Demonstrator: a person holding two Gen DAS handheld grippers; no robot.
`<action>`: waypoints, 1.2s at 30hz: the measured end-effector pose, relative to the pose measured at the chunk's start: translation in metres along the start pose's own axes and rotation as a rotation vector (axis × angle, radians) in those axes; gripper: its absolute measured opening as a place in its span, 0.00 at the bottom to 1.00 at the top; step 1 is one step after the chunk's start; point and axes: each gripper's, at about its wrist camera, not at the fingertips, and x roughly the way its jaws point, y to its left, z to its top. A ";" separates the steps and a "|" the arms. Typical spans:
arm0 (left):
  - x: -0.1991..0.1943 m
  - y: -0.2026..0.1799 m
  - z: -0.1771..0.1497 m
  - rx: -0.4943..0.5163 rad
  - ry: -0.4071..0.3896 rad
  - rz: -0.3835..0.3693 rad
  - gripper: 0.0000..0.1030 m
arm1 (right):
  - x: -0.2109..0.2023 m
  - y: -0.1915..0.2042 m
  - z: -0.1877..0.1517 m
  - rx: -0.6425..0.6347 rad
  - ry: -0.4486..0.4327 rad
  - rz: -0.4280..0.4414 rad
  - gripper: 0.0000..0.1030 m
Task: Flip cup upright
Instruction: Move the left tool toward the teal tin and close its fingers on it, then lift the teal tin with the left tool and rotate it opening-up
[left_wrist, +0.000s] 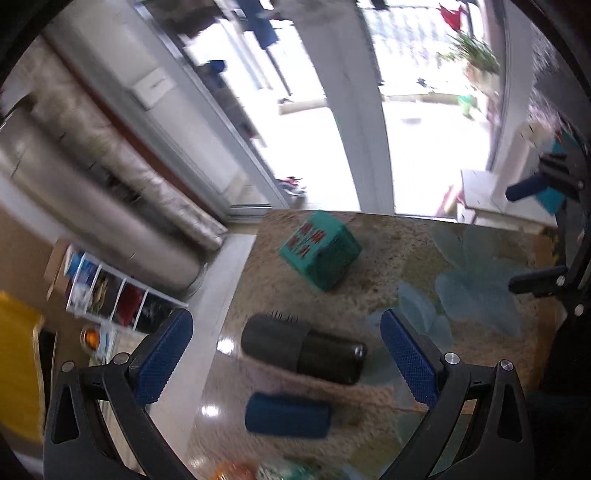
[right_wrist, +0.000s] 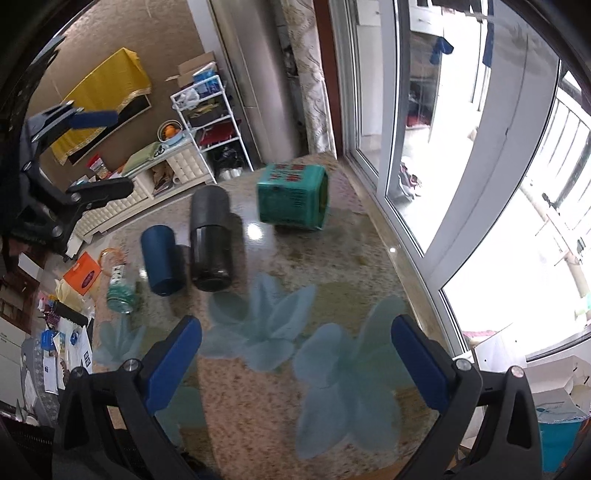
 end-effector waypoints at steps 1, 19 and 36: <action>0.011 -0.001 0.008 0.024 0.006 -0.012 0.99 | 0.002 -0.006 0.001 0.004 0.009 0.002 1.00; 0.177 -0.004 0.070 0.354 0.262 -0.377 1.00 | 0.055 -0.100 0.008 0.158 0.164 0.026 1.00; 0.271 -0.021 0.067 0.464 0.369 -0.484 1.00 | 0.084 -0.128 0.014 0.211 0.202 0.029 1.00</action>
